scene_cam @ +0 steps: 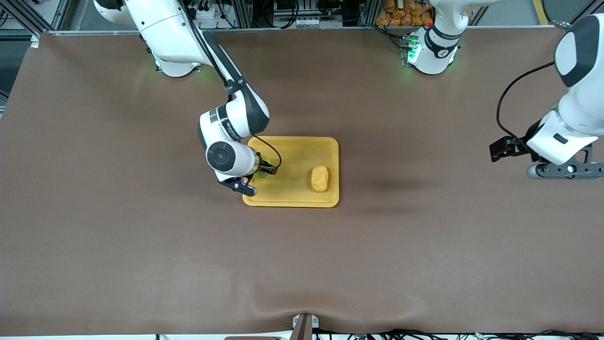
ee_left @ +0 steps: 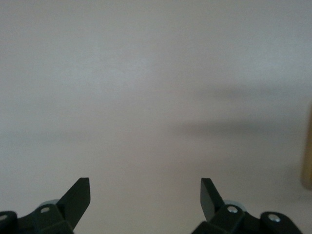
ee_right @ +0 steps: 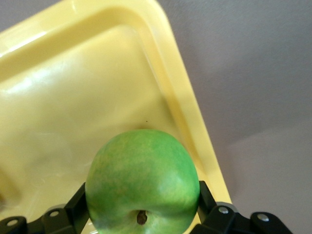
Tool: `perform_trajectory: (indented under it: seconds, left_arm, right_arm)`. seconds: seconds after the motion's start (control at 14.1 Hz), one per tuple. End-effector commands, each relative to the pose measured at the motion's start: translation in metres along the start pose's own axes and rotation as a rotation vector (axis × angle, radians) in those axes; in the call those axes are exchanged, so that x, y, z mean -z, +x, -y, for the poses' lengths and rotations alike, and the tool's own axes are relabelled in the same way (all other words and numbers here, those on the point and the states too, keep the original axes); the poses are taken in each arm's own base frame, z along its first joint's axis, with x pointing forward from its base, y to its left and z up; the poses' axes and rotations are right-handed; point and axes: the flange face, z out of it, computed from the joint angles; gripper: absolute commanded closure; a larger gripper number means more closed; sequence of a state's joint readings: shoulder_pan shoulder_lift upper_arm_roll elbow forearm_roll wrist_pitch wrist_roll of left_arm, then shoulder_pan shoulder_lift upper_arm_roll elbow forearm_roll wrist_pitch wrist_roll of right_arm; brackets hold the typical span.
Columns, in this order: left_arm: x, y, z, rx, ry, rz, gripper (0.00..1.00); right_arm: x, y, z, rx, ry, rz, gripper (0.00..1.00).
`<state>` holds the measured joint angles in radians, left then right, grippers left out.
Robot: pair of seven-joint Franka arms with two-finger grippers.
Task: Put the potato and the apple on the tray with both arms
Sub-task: 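Carry the apple over the tray with the right gripper while the left gripper withdraws, then lower the apple onto the tray and open the right gripper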
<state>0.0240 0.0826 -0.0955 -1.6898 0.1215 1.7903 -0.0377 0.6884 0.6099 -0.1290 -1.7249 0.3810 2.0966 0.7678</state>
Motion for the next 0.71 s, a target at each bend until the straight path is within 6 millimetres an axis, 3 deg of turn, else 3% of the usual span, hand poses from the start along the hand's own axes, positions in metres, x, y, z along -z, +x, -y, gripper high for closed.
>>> perform_trajectory:
  seconds: [0.0,0.21,0.28,0.36,0.43,0.64]
  left_arm:
    - [0.011,-0.017,0.016,-0.04,-0.015,0.009,0.0]
    - [0.021,-0.024,0.032,-0.083,-0.045,0.018,0.0]
    - [0.025,-0.025,0.039,-0.082,-0.057,0.021,0.0]
    - [0.027,-0.026,0.04,-0.086,-0.059,0.028,0.0]
    - [0.027,-0.028,0.039,-0.087,-0.062,0.037,0.0]
    - [0.04,-0.035,0.028,-0.082,-0.081,0.03,0.0]
  right_arm:
    - [-0.009,-0.002,0.006,-0.022,0.011,-0.002,1.0]
    - [-0.015,-0.001,0.005,-0.023,0.004,0.0,1.0]
    - [-0.017,-0.002,0.006,-0.022,0.002,0.0,0.89]
    - [-0.016,-0.001,0.005,-0.023,0.003,0.001,0.56]
    - [-0.017,-0.003,0.006,-0.019,0.0,0.001,0.01]
    - [-0.012,-0.003,0.007,-0.029,0.0,0.004,0.0]
